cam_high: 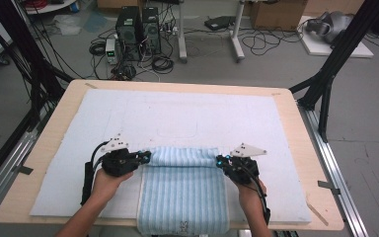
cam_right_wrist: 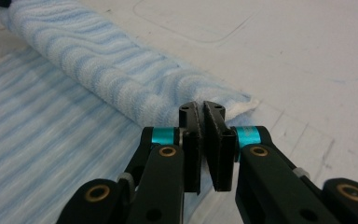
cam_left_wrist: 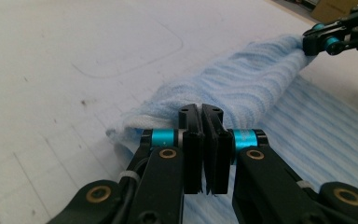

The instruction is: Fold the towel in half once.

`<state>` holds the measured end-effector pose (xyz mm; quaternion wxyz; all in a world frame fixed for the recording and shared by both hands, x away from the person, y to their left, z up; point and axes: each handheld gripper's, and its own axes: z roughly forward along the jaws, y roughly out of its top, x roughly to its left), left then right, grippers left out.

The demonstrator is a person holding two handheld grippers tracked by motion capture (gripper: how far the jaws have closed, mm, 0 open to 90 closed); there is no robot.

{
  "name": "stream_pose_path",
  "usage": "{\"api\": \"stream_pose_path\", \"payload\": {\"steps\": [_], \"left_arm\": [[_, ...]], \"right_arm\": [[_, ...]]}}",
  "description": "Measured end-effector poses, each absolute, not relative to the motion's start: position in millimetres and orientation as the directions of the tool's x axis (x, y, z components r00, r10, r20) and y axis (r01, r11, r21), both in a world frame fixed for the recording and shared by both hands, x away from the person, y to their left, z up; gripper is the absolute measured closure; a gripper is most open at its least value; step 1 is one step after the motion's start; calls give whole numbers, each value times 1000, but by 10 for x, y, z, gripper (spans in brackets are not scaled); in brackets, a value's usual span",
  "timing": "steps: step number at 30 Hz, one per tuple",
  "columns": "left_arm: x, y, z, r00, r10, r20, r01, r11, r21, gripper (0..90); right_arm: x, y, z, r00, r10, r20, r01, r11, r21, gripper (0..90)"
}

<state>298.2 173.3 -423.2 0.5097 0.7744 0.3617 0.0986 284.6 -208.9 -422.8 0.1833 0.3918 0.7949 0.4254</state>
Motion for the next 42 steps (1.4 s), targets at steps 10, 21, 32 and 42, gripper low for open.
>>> {"api": "stream_pose_path", "payload": {"steps": [10, 21, 32, 42], "left_arm": [[2812, 1755, -4381, 723, 658, -211, 498, -285, 819, 787], [3220, 1928, -4179, 654, 713, -254, 501, -156, 851, 437], [3472, 1739, -4408, 649, 714, -264, 577, -235, 783, 568], [3458, 1725, -4413, 657, 714, -242, 558, -245, 793, 816]], "right_arm": [[2651, -2074, -4318, -635, 771, 49, 493, 356, 794, 838], [2846, -2130, -4091, -608, 791, 64, 467, 291, 835, 522], [3368, -1991, -4170, -555, 830, 65, 582, 331, 742, 484], [3473, -1870, -4317, -610, 790, 59, 597, 409, 690, 845]]}}
